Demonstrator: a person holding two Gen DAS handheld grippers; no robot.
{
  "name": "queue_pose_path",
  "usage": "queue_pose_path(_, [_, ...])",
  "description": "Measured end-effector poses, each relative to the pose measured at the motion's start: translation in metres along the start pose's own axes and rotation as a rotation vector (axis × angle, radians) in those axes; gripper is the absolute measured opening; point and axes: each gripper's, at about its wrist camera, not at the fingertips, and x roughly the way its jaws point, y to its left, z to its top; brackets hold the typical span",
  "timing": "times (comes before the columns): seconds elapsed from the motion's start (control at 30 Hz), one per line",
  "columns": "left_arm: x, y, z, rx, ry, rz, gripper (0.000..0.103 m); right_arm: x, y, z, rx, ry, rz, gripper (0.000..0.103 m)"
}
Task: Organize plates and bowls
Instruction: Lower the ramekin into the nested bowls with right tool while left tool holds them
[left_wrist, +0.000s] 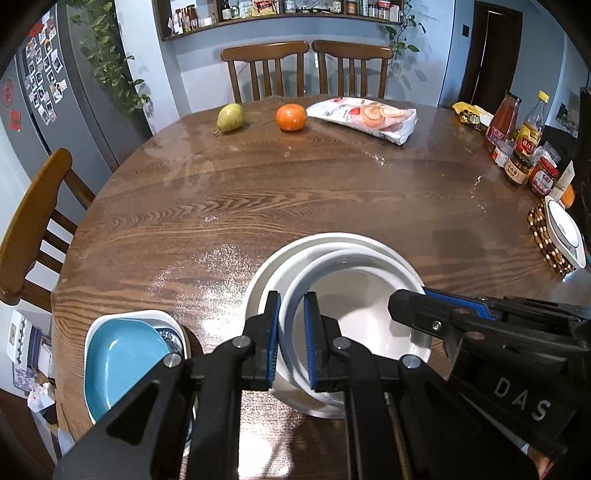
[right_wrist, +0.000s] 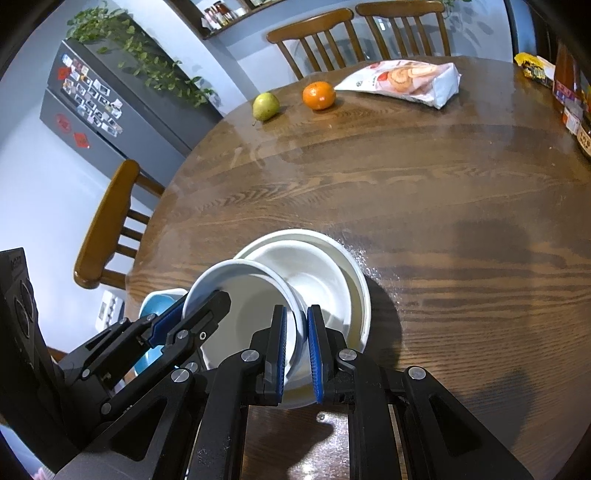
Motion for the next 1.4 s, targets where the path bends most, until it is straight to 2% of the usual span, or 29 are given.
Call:
queue_pose_path(0.67, [0.019,0.002,0.0,0.01,0.065,-0.011,0.008,0.019,-0.003,0.004,0.016,0.061,-0.028,0.015])
queue_pose_path(1.4, [0.026,-0.001,-0.001,0.033,0.061,0.004,0.007,0.024,0.0,0.004,-0.003,0.065,-0.056,0.015])
